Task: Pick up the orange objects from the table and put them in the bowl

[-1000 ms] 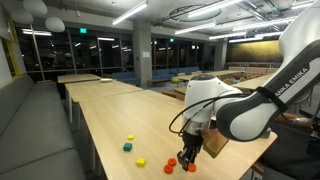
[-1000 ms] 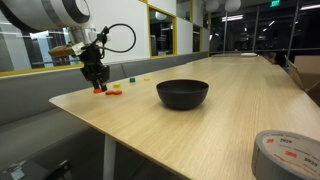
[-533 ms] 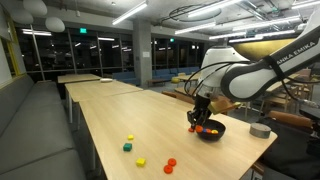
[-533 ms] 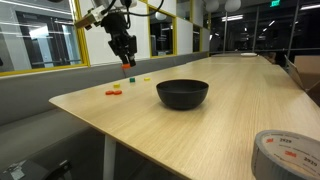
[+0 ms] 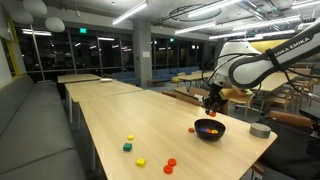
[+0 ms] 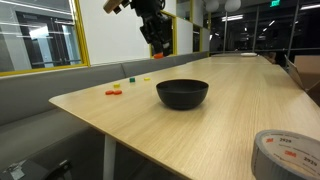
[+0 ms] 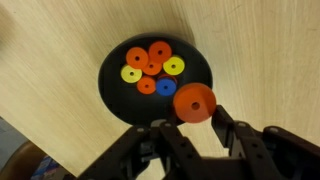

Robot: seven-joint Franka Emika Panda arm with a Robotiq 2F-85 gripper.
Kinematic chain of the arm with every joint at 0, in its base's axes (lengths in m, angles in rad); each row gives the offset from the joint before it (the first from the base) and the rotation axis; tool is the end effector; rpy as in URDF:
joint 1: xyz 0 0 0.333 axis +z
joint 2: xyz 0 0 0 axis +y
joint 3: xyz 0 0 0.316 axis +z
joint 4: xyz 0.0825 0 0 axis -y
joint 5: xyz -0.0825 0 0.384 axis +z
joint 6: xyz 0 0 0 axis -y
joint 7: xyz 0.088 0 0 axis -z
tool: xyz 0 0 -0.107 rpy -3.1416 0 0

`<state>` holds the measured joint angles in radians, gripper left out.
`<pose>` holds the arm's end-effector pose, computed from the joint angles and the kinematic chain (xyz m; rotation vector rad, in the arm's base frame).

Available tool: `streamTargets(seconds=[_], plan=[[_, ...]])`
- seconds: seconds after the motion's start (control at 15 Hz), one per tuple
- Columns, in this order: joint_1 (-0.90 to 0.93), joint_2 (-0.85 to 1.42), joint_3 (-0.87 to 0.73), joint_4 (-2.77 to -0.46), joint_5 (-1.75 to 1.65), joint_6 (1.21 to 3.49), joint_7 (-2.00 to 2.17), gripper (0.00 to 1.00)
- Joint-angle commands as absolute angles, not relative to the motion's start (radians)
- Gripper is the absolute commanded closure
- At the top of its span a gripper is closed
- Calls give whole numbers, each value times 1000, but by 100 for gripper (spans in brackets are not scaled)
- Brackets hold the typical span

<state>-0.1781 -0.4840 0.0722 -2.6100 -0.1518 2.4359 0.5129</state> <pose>0.4101 -0.0437 0.4433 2.9135 -0.7773 0.5022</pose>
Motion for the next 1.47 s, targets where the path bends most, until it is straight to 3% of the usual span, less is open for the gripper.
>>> streamTargets(seconds=[0.0,0.53,0.6,0.67,0.93,1.4], plan=[[-209,-446,33,-2597,-134,2458,470,75],[-197,-277,-47,-2508,-47,2479,389,75],[-197,-256,-52,-2493,-36,2474,388,34],[-195,-236,-56,-2479,-28,2472,384,33],[-187,-188,-55,-2438,-20,2459,391,4],[-84,-207,26,-2451,-23,2452,410,0]])
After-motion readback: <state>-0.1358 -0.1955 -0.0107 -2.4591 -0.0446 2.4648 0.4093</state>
